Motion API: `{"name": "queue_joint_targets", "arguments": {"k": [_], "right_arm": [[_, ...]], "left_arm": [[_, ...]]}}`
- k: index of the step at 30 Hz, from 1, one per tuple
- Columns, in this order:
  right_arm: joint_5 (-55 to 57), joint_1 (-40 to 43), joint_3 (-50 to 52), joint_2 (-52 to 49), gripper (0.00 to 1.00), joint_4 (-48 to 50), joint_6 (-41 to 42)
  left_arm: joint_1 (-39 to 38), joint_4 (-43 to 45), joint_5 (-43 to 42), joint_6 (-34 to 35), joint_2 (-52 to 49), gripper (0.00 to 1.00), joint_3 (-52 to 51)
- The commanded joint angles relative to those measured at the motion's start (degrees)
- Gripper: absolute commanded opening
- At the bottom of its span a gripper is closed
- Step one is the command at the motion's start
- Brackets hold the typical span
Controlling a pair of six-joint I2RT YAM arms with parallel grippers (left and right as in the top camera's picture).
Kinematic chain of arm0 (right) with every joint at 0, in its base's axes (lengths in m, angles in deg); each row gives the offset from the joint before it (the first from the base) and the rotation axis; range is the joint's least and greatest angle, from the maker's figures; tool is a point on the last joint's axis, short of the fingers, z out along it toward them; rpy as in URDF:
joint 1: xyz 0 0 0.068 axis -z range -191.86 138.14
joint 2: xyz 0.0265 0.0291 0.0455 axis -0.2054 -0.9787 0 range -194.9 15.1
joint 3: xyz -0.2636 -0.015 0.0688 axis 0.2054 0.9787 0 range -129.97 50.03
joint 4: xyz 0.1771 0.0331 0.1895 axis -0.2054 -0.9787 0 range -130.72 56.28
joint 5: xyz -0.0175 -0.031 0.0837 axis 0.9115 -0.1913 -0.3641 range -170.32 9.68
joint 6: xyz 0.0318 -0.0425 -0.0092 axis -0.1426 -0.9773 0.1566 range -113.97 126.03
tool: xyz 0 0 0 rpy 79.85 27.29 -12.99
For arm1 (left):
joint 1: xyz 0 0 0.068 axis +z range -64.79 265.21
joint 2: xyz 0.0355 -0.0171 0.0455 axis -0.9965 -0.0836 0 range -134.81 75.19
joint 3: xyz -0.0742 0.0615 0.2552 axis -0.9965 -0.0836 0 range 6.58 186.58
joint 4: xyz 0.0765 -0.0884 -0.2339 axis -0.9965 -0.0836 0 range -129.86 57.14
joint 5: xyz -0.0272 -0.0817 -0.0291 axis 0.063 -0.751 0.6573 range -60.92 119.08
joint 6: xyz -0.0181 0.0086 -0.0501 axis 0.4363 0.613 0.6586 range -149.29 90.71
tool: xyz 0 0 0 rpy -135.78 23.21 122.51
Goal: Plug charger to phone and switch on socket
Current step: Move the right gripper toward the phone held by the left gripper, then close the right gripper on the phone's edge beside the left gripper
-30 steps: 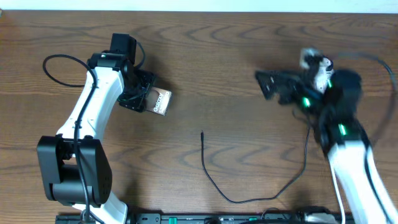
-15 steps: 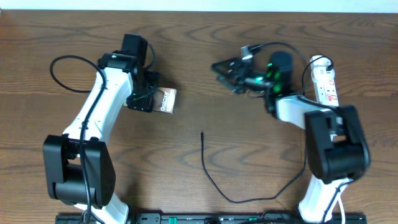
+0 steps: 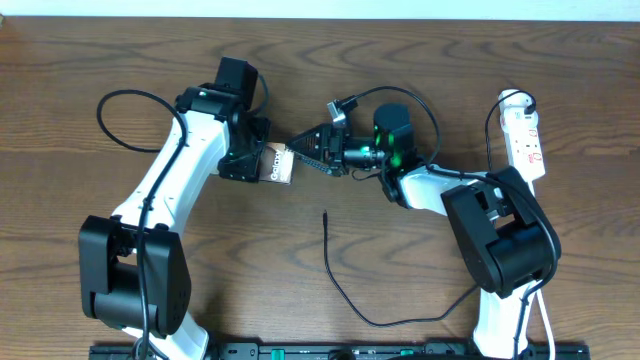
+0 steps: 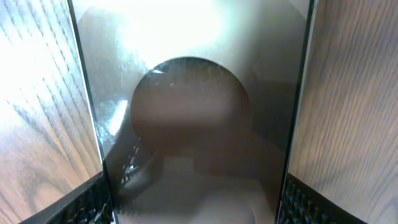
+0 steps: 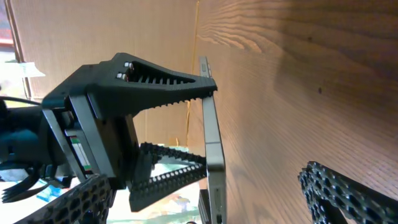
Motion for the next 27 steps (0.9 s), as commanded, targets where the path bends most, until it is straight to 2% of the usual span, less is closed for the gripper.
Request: {"name": "queue_joint_targets", "arguments": {"k": [1,14,16,21,27], "right_arm": [[1.55,-1.27,-0.44,-0.17,0.96,0.26,-1.49],[3.93,-3.98,-0.44,-0.17,0.91,0.24,-2.29],[3.93,-3.98,-0.44,-0.17,0.85,0.24,-2.29],[3.93,-3.98,-0.44,-0.17,0.62,0.22,-2.29],[3.91,-3.98,-0.44,-0.17,0.49,0.02,-2.29]], "left_arm": [[-1.31,-0.17,1.22,5.2,1.25,0.07,0.63],[-4.85,1.31,1.14,8.79,1.25,0.07,0.63],[-4.85,1.31,1.11,8.79,1.25,0.07,0.63],[-4.85,1.53,-0.42,8.79,1.25,0.07,0.63],[-4.85,1.7,-1.88,8.76,1.25,0.07,0.63]]}}
